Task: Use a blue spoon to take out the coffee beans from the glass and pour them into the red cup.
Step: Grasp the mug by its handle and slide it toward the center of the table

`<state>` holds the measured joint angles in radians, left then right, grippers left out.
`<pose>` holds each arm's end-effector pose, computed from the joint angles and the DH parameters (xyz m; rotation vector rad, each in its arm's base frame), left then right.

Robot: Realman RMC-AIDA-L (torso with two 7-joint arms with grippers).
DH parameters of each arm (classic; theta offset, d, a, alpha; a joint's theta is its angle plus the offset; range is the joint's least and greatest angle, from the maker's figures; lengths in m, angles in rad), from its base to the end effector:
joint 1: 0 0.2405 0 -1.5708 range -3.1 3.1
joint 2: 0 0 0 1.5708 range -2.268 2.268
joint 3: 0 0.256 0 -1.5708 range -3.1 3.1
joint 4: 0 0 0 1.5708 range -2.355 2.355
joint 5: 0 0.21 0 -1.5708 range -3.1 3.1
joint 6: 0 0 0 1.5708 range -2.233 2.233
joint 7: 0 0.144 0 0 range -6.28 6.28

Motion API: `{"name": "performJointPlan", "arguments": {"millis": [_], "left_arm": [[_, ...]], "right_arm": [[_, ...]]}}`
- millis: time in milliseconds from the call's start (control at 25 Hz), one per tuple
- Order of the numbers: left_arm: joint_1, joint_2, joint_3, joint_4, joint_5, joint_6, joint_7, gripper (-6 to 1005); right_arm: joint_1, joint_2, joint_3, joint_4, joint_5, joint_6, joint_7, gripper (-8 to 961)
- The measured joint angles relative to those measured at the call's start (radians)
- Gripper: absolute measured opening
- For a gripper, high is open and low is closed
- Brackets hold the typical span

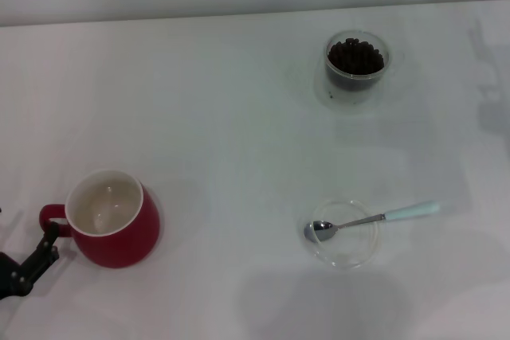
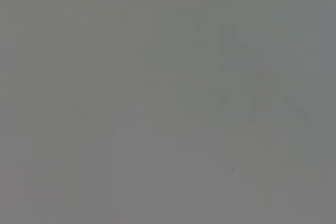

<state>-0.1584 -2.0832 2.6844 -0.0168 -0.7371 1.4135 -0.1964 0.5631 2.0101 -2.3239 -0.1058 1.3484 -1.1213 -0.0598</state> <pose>-0.3778 0.1925 -0.0424 -1.9642 -0.4818 -0.5553 0.3517 0.3737 0.0657 -1.2348 0.5007 0.5324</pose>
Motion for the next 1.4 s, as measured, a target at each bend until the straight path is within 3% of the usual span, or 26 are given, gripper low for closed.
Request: {"name": "performJointPlan", "arguments": {"millis": [960,1400], "left_arm": [[-0.026,-0.002,-0.004,0.047,-0.005,-0.058,0.090,875],[-0.026,-0.001,-0.001,0.048,0.014,-0.077,0.091,805]], "right_arm": [[0.000,0.002,-0.002,-0.003,0.000,0.000,0.000,798],[0.003,0.001,-0.002,0.000,0.000,0.000,0.000,797]]}}
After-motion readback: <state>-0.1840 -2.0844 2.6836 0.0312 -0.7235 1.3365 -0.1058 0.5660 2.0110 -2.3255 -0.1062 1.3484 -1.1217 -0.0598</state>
